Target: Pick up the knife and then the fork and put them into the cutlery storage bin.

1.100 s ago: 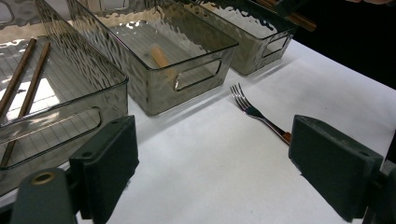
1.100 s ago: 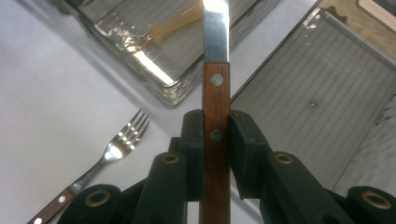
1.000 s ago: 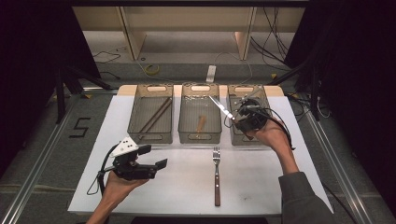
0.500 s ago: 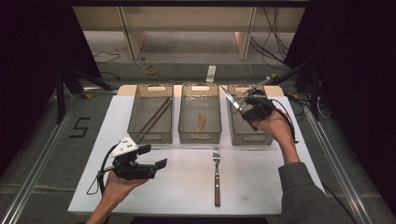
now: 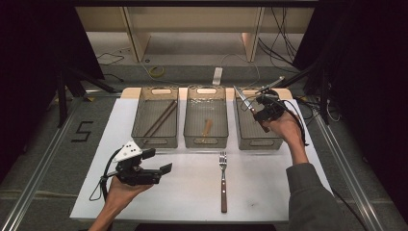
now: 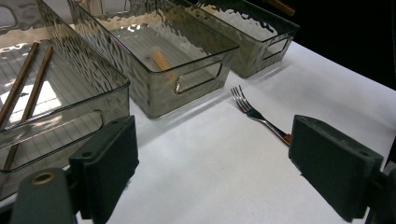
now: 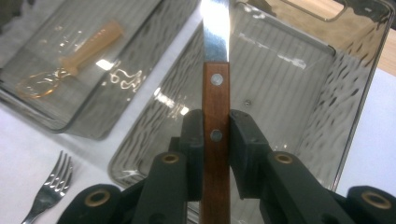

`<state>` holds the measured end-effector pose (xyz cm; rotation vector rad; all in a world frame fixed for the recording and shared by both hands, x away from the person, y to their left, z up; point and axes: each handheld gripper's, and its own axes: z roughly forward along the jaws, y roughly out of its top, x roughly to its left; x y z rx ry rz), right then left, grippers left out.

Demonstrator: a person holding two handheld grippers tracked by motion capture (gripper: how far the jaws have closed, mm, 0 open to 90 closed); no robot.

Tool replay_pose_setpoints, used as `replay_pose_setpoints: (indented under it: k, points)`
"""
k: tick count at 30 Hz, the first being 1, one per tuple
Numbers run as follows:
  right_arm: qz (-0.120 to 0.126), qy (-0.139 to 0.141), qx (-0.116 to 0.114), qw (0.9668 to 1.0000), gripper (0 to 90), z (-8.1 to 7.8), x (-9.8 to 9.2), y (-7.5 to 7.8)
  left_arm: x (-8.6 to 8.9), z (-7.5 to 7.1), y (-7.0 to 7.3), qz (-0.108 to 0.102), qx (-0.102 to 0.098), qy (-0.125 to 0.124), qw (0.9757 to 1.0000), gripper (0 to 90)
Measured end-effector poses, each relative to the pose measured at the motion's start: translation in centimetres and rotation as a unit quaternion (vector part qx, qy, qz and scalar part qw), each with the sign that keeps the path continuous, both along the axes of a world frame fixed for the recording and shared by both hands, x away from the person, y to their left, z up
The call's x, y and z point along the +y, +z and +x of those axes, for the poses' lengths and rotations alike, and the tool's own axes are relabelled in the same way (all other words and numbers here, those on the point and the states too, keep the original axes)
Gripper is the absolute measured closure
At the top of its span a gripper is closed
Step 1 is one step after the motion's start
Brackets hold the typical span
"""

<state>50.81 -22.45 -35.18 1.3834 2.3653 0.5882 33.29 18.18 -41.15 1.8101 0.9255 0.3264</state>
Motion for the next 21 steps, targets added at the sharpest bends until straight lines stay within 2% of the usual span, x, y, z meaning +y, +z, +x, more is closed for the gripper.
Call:
replay_pose_setpoints:
  k: [13, 21]
  points:
    - [-0.009, -0.025, 0.008, 0.9996, 76.8, 0.9, -0.3, -0.7, 0.0, 0.0, 0.0, 0.002, -0.002, -0.002, 1.0, 15.1]
    - [-0.01, -0.045, 0.018, 0.9988, 76.8, 1.3, -0.8, -1.7, 0.0, 0.0, 0.0, 0.004, -0.002, -0.003, 1.0, 15.1]
